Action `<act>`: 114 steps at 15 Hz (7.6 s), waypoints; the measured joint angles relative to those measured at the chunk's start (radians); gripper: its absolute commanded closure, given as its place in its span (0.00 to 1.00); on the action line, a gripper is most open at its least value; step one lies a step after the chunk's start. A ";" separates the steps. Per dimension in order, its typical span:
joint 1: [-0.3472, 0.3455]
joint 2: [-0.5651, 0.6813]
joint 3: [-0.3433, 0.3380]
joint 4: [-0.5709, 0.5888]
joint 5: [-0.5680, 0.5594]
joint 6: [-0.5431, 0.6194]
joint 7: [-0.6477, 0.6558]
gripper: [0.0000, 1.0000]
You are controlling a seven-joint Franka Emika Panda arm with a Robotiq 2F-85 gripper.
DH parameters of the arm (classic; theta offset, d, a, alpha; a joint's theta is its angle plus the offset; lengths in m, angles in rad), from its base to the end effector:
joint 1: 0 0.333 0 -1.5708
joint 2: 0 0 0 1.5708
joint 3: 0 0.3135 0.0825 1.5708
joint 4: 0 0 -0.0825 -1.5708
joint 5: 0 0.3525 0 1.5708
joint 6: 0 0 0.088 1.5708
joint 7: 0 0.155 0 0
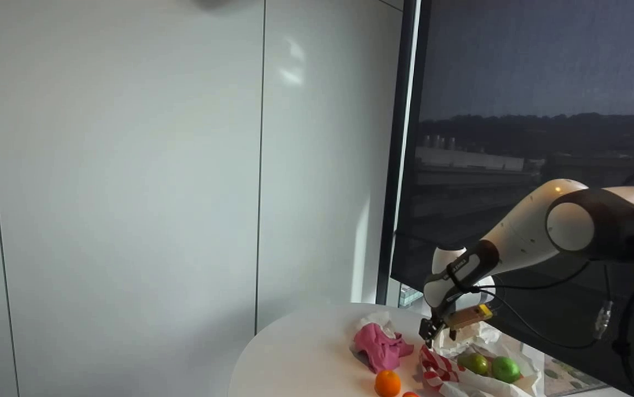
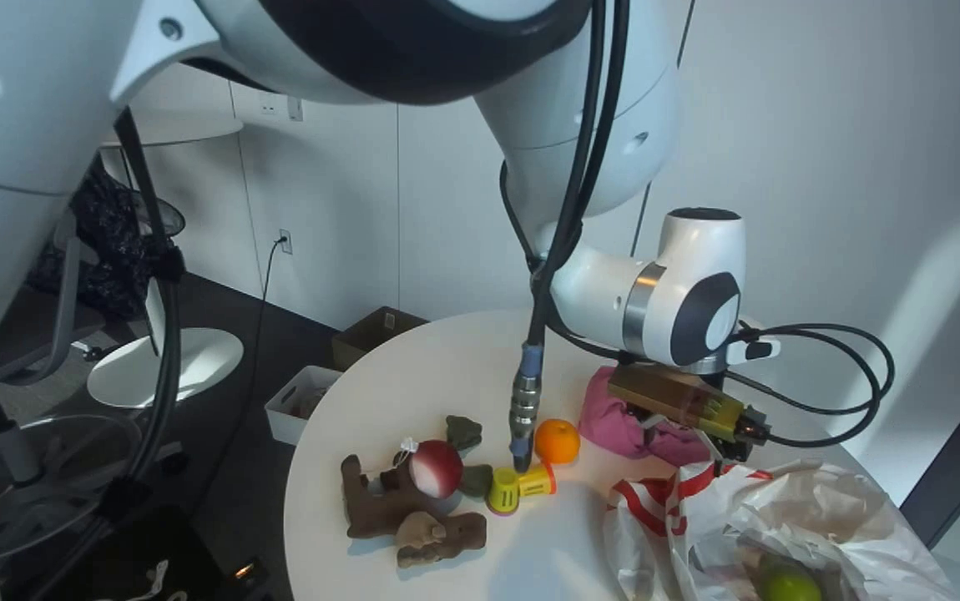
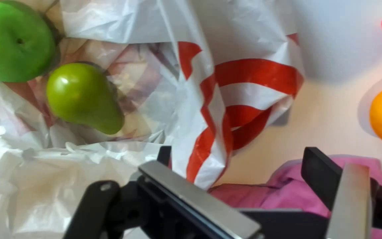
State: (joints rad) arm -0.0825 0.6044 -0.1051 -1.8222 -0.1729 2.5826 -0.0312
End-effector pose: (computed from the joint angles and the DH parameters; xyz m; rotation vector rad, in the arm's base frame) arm 0.6400 -0.1190 0.1946 2.9577 0.0096 0.2034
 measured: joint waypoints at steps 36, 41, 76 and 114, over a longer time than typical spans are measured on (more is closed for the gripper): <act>0.189 0.230 0.079 0.022 -0.020 0.223 -0.041 0.00; 0.196 0.231 0.085 0.035 -0.020 0.244 -0.044 0.00; 0.035 0.109 -0.313 0.009 -0.075 0.110 0.329 0.50; 0.158 0.076 0.004 -0.190 0.153 0.180 0.434 0.00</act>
State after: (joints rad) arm 0.0755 0.6803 -0.1010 -2.0120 -0.0199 2.7625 0.4030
